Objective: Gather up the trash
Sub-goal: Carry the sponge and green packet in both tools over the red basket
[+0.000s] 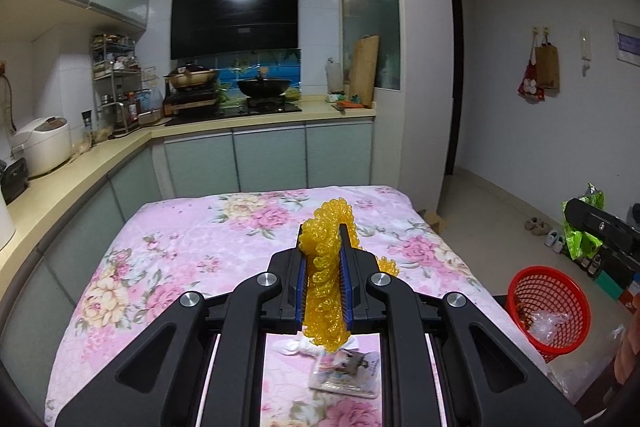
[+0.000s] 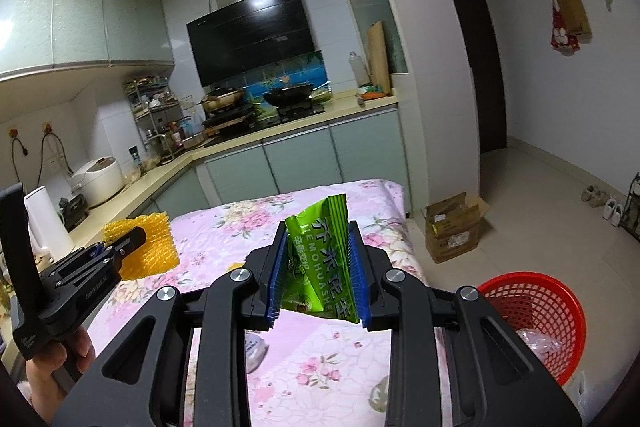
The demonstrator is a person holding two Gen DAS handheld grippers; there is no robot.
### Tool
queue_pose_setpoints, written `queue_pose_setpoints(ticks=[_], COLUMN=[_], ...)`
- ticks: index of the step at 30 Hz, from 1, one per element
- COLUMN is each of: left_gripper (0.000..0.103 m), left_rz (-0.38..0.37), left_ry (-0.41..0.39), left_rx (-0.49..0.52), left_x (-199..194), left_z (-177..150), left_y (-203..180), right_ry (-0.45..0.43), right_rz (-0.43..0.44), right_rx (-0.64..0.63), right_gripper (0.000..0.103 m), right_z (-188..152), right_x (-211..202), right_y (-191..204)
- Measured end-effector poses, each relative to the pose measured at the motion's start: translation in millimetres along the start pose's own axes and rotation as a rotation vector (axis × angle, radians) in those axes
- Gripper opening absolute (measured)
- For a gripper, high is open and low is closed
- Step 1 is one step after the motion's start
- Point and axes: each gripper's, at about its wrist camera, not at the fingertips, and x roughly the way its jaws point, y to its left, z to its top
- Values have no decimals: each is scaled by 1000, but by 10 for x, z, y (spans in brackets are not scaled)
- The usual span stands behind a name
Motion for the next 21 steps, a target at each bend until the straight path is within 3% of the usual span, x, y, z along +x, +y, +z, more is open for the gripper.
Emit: queue_pose_setpoints(ticks=[21], left_gripper=[12], left_rz=[-229], left_ry=[50], left_rx=[91], left_x=[299], left_z=[-81], left_y=[-851], right_ry=[16], right_rz=[-178], right_rx=[61], right_gripper=[28], right_z=[-104], right_x=[-79], right_y=[-510])
